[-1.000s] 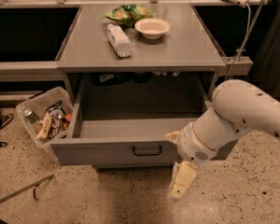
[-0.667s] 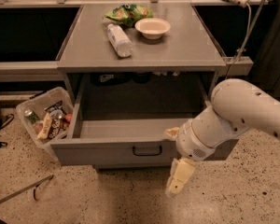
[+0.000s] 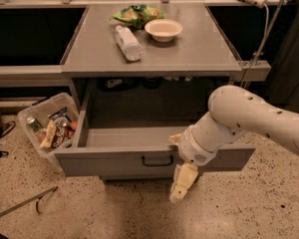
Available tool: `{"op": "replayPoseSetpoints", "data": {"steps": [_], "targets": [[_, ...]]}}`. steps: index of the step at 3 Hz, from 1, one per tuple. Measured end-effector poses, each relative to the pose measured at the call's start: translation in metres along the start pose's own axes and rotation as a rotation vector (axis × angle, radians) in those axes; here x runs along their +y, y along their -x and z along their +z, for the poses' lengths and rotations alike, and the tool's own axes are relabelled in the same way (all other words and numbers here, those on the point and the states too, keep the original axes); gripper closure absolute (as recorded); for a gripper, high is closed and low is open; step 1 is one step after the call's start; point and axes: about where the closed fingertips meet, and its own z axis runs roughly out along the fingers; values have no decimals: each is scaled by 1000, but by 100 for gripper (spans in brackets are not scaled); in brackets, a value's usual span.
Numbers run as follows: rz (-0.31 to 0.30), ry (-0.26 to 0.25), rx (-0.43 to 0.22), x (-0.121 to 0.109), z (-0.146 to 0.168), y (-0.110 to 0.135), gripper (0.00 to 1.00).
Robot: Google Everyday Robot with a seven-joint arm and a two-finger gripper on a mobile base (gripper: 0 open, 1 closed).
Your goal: Open top drawer
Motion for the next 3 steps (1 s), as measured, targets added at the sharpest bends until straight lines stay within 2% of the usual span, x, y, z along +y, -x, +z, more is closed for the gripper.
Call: {"op": "replayPoseSetpoints", "data": {"steps": [1,2,3], "targets": [[5,62,8,5,16,-7,0],[7,102,-1,26,10,-3,0],[7,103,-1,26,10,-3,0]]}}
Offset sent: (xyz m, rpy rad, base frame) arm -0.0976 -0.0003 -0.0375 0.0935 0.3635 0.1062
